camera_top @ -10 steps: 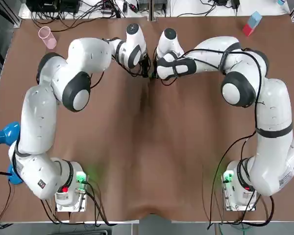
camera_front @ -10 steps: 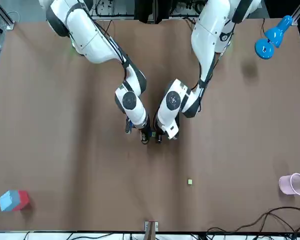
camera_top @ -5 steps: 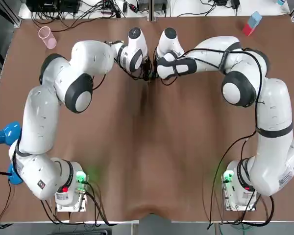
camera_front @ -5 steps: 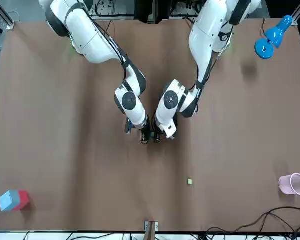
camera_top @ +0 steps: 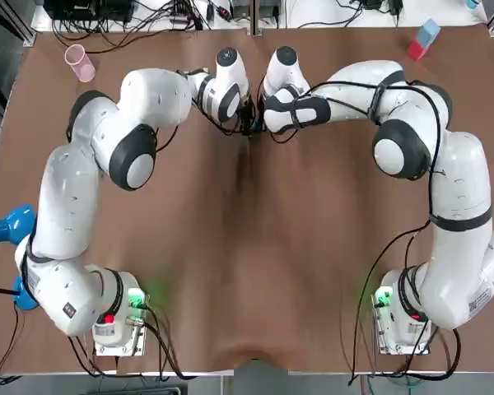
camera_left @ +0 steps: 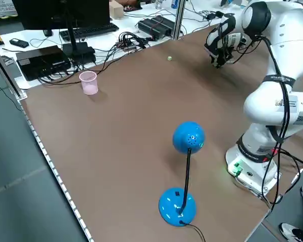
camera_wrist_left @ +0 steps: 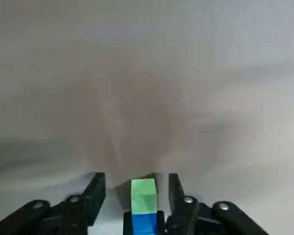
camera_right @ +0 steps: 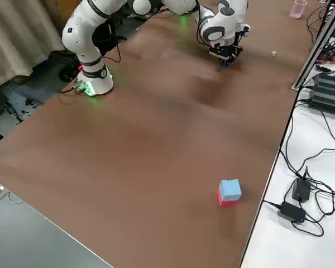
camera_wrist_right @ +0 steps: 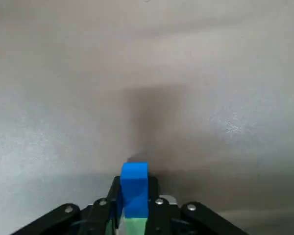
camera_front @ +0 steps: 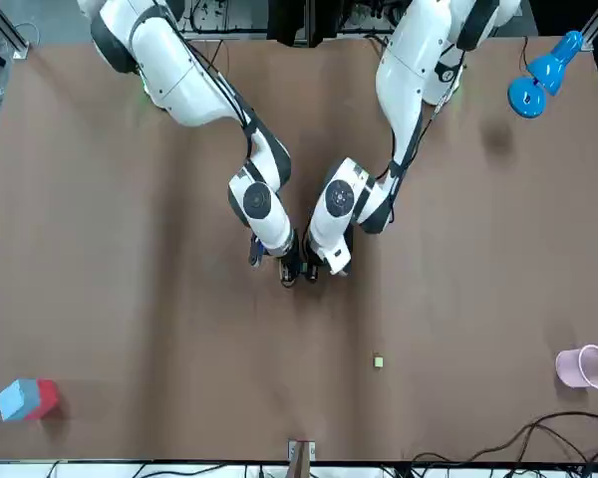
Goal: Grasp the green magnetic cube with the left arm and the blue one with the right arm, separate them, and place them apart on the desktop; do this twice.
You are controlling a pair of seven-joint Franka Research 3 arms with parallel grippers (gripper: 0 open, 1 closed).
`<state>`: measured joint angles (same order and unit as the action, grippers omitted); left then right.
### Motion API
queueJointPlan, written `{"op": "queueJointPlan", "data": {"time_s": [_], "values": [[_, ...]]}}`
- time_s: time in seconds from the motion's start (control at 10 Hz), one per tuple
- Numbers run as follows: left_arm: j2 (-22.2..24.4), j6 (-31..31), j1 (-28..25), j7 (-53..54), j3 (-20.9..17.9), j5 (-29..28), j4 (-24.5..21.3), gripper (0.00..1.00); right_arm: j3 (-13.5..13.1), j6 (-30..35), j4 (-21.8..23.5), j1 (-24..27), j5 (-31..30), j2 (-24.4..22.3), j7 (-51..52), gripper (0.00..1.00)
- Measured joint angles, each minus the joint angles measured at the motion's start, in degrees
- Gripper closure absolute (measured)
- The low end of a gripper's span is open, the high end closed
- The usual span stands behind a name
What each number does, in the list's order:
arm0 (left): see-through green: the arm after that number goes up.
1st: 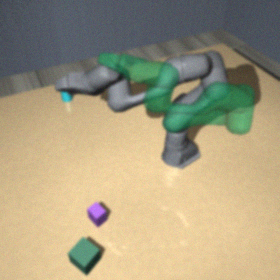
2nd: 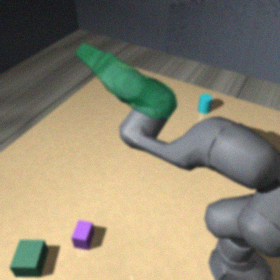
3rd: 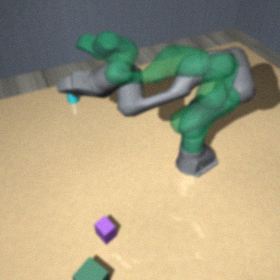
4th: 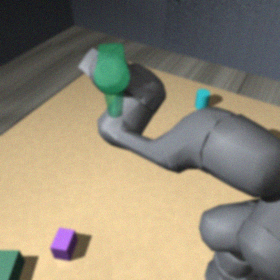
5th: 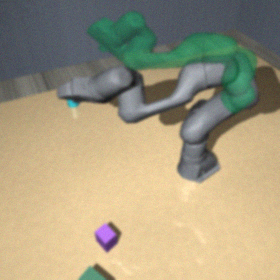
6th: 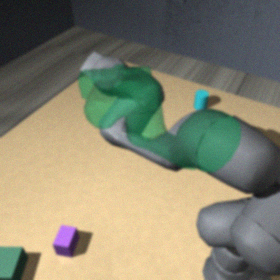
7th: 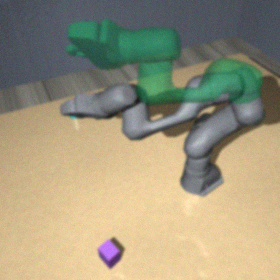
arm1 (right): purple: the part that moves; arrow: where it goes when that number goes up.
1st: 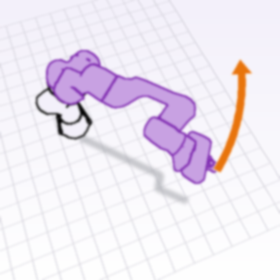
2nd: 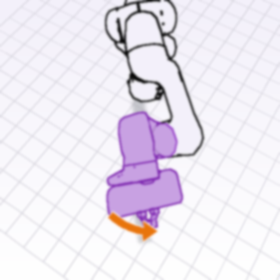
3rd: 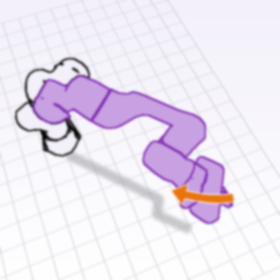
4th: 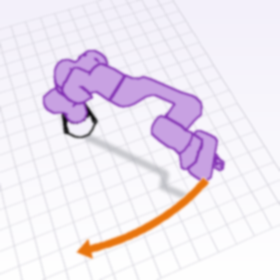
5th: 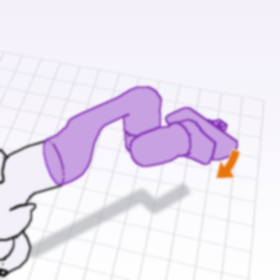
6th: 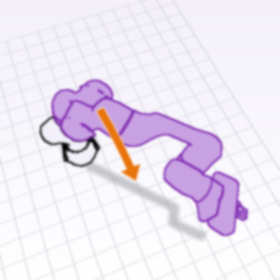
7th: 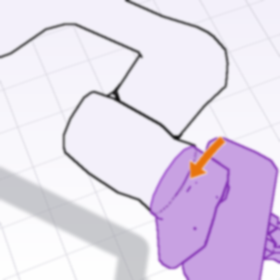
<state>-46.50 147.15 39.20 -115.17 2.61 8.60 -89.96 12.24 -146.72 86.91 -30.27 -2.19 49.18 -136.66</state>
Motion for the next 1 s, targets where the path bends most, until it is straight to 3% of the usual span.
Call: {"op": "queueJointPlan", "data": {"time_s": [0.3,0.6,1.0], "values": [[0.0,0.0,0.0,0.0,0.0,0.0,0.0,0.7,0.0,0.0,0.0,0.0,0.0,0.0,0.0,0.76],[0.0,0.0,0.0,0.0,-0.1,0.0,0.0,0.77,0.1,0.1,0.0,0.0,-0.1,0.0,0.0,0.76],[0.4,-3.0,-0.2,0.0,-0.1,-0.1,0.3,0.77,0.2,0.1,0.0,0.0,-0.3,0.0,0.0,0.76]]}}
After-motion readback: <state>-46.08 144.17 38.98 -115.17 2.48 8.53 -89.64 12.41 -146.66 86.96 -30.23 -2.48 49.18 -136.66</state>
